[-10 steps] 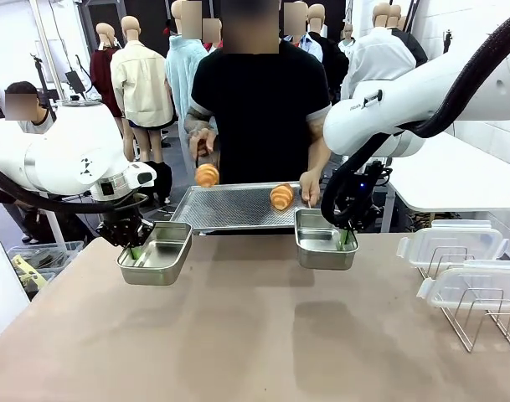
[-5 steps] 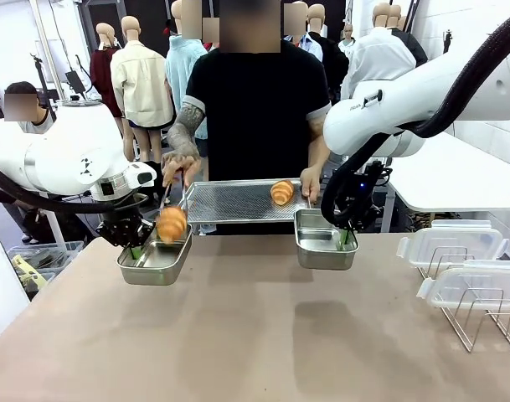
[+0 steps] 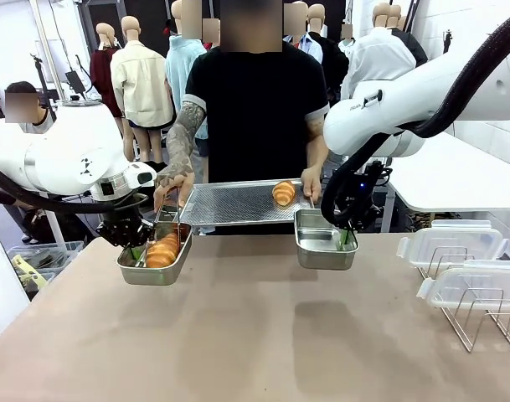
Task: Place the bread in airtight containers.
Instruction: Once an object is inside an Airtight Container , place the container in the center of the table.
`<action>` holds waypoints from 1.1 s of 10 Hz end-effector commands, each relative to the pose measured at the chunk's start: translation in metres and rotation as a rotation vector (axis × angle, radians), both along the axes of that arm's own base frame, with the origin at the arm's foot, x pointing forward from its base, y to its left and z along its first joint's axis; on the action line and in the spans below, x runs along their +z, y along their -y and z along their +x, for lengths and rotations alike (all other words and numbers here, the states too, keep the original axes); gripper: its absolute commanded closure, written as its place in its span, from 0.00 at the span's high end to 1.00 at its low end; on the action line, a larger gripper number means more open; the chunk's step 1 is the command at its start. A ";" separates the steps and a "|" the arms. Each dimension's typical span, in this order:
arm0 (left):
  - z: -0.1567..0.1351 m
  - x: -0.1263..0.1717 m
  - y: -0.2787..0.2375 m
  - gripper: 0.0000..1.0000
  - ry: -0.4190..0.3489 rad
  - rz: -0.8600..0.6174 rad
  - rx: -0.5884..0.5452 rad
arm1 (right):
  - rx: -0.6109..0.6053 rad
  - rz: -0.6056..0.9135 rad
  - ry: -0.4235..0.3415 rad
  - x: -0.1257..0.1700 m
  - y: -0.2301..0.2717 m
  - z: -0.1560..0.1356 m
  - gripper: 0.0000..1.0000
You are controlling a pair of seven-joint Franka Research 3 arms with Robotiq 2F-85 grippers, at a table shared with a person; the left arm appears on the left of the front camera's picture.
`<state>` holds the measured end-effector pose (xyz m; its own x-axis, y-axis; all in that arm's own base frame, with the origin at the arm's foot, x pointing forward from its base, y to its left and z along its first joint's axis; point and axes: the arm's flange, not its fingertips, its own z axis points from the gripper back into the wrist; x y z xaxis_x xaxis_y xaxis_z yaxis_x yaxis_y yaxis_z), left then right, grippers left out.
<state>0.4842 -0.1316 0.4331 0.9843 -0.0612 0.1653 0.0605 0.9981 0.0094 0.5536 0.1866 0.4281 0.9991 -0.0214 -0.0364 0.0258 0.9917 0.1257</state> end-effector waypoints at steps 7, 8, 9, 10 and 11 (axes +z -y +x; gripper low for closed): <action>0.000 0.002 -0.001 0.00 0.020 0.007 -0.012 | 0.003 -0.003 0.018 0.001 0.000 0.002 0.00; 0.000 0.002 -0.001 0.00 0.020 0.007 -0.012 | 0.003 -0.003 0.018 0.001 0.000 0.002 0.00; 0.000 0.002 -0.001 0.00 0.020 0.007 -0.012 | 0.003 -0.003 0.018 0.001 0.000 0.002 0.00; 0.000 0.002 -0.001 0.00 0.020 0.007 -0.012 | 0.003 -0.003 0.018 0.001 0.000 0.002 0.00; 0.000 0.002 -0.001 0.00 0.020 0.007 -0.012 | 0.003 -0.003 0.018 0.001 0.000 0.002 0.00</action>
